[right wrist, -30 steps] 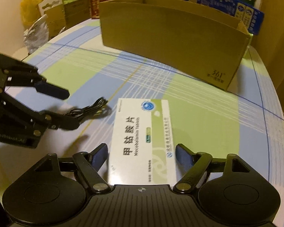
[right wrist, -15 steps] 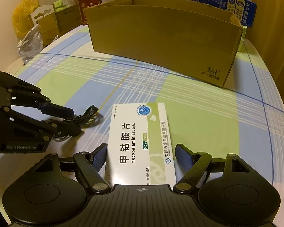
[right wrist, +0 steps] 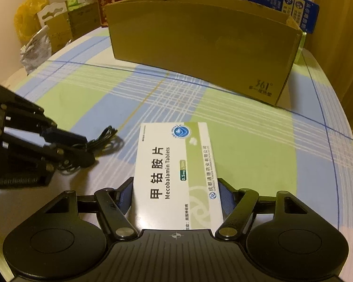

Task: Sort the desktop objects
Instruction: 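Grasp the black cable with the left tool while the right grasps the white tablet box, then lift cable and tablet box and carry both over the cardboard box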

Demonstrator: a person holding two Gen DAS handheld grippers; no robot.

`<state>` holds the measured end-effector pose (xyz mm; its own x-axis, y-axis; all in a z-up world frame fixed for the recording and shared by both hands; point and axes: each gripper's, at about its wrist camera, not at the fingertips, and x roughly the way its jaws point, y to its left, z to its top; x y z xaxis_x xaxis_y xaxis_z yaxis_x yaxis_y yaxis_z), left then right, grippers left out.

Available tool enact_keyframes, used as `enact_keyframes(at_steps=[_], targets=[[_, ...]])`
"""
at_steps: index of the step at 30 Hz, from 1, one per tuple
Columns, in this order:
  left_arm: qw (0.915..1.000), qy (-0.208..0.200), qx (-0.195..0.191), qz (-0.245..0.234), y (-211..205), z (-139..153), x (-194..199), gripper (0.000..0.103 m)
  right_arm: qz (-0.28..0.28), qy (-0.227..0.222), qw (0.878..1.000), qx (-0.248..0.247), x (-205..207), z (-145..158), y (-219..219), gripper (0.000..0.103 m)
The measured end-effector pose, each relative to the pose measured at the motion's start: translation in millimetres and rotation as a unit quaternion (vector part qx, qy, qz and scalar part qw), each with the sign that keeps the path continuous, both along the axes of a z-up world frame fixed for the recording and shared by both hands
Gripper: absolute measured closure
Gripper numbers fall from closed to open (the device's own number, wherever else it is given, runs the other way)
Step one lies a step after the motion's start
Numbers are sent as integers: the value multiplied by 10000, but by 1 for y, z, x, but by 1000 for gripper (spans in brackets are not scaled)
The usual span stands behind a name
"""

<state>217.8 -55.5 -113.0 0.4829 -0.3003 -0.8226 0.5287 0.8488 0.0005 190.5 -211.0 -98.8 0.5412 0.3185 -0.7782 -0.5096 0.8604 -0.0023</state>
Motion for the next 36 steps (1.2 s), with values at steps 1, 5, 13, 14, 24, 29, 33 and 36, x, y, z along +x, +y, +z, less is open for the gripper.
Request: enact_keyframes(at_steps=[1,5,13,14,24,29,33,36], targets=[[10000,5,9,64,-1,0,0,89,-5,-16,10000,9,-1,0,-1,35],[9997,-20,23,243,-9,0,-3,89,-90,-36,9999,55,-5,1,-7,35],[9979,-121,-339,534,-17,18,-12,90,-619,-156,9967,497,-14,23,-29,35],[9974,-151,-396,581,-16,22,-15,90,-686,-157,9961,536,-16,25,-31,35],[9910,-253,-857,995,2,58,-45,90,-1193,-267,9893,798,-55,51,-37,35],[9893,-371,-847,1125,11,84,-61,90,-1246,-443,9877,830,-70,80,-29,35],[9872,-520,-889,1216,19,108,-67,90,-1246,-619,9873,761,-79,106,-21,35],[9854,-631,-914,1288,23,125,-72,90,-1288,-697,9863,753,-84,122,-20,35]])
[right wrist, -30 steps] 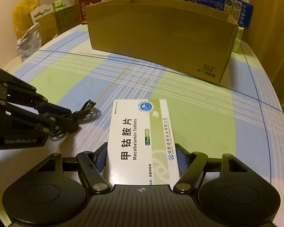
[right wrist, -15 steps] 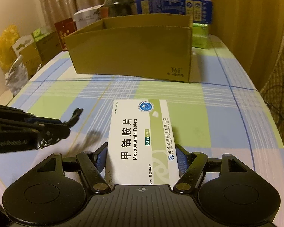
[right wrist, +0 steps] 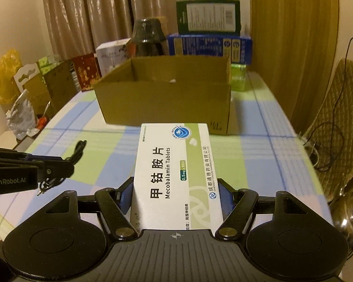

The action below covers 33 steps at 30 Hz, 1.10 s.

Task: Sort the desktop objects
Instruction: 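Lift cable and tablet box and carry both over the cardboard box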

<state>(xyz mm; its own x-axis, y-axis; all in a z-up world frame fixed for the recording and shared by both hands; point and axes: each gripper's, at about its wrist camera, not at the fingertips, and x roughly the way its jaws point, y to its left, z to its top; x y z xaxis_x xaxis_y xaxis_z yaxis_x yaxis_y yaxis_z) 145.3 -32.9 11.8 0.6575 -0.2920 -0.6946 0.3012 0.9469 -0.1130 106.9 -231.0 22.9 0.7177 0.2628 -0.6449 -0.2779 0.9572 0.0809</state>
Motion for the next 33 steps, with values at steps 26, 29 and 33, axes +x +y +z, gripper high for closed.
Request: enact_keyframes(at_steps=[26,29,33], targets=[[9996,-205,169,-28,7,49,43,90,194,-251,9994,-160,46,59,8,35],[9997,-203,153,-60,8,55,58,90,220,-244,9992,-226,59,67,6,35],[9996,-205,170,-87,9,62,78,90,240,-236,9989,-316,80,76,5,35]])
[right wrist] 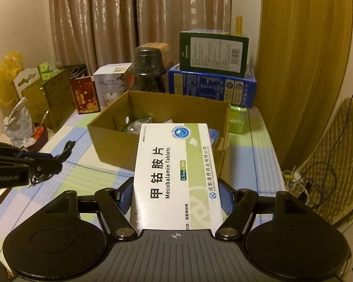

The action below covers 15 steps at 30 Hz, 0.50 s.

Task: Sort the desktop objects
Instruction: 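Lift cable and tablet box and carry both over the cardboard box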

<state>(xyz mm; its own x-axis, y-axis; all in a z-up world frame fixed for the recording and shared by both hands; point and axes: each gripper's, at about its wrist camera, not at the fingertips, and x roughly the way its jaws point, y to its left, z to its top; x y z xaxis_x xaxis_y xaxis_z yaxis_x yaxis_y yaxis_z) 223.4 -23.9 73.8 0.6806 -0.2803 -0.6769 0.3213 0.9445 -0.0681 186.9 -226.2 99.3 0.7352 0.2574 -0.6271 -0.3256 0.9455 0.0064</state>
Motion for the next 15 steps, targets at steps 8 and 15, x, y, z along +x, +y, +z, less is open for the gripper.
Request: enact_keyframes(at_steps=[8,15], targets=[[10000,22,47,-72,0,12,40,90,118,37,9998,-125,39,12,6,35],[9997,58,143,-192,-6,18,69,90,212,54,9995,-230,69,17,12,35]])
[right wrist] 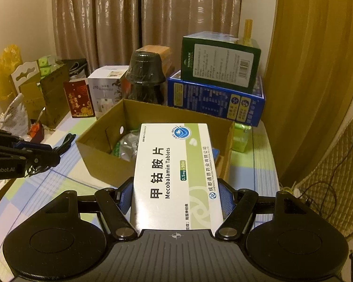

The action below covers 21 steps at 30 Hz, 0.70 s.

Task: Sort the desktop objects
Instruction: 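Lift cable and tablet box and carry both over the cardboard box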

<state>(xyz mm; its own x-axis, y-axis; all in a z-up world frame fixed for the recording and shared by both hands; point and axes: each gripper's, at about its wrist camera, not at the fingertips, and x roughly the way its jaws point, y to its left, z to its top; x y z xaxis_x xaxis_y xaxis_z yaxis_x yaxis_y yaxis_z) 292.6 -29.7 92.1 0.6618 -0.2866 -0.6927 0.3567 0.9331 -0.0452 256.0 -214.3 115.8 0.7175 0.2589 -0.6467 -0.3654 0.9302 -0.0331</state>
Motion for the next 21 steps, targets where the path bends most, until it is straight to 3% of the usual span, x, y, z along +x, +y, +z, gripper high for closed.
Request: enact_keyframes(at_steps=[21], targets=[[9997,152,185,53,-11,-1,91,90,89,293,9995,27,92,3,2,35]])
